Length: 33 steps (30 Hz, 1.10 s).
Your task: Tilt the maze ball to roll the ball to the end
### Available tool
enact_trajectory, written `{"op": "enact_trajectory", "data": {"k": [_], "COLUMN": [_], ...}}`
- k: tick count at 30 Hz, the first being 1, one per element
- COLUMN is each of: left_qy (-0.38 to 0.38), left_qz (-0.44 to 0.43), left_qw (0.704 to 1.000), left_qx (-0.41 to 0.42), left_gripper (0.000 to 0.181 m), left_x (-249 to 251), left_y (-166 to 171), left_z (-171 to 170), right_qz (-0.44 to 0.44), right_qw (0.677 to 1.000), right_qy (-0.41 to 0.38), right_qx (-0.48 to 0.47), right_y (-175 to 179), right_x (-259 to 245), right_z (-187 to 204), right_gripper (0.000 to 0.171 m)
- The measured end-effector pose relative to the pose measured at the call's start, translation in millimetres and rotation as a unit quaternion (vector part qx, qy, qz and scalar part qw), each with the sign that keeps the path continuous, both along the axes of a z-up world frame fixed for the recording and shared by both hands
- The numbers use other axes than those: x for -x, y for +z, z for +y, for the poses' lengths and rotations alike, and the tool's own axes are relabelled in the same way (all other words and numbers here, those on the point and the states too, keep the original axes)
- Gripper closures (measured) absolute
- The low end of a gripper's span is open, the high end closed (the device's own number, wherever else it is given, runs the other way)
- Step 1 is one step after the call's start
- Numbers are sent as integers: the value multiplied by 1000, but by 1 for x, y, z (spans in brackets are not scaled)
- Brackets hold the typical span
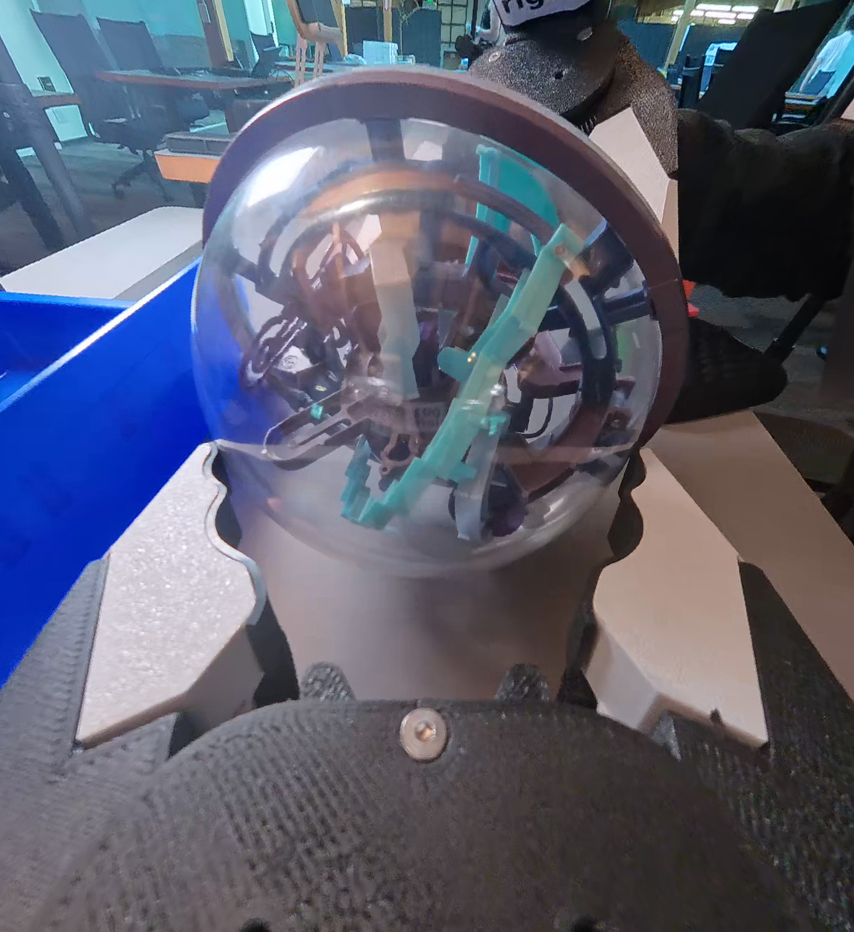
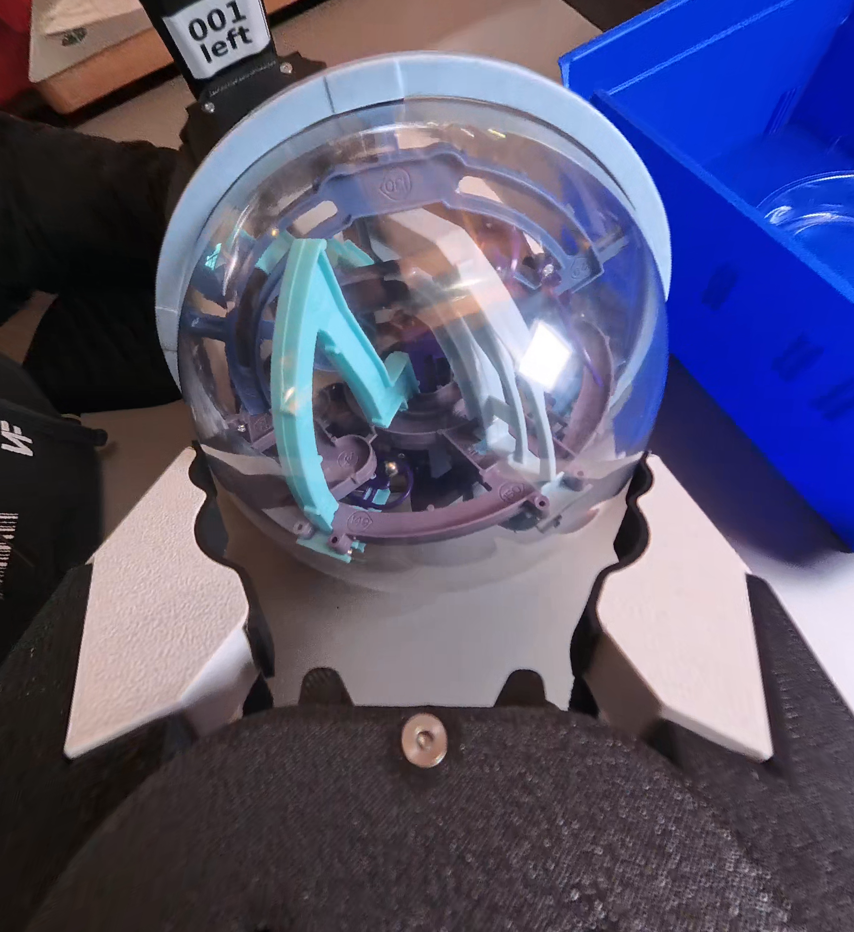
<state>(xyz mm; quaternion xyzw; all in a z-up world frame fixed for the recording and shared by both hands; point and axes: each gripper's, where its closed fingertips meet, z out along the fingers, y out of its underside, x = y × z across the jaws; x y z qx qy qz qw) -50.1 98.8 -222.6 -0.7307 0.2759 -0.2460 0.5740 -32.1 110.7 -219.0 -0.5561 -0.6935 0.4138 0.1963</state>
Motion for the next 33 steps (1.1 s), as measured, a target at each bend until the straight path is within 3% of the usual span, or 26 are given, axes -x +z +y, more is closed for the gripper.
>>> {"op": "enact_trajectory", "data": {"k": [17, 23, 33], "left_qy": [40, 48, 46], "left_qz": [14, 68, 145], "left_qw": [993, 983, 972], "left_qx": [-111, -161, -179], "left_gripper": [33, 33, 33], "left_x": [-5, -3, 14], "left_y": [49, 69, 63], "left_z": [-7, -14, -13], "right_qz": [16, 53, 139], "right_qw": [993, 988, 974], "right_qy": [36, 55, 44], "right_qx": [-109, -135, -171], "right_y": [50, 60, 60], "right_x": [-4, -3, 15], "right_z": [-6, -11, -12], "right_gripper": [16, 17, 16]}}
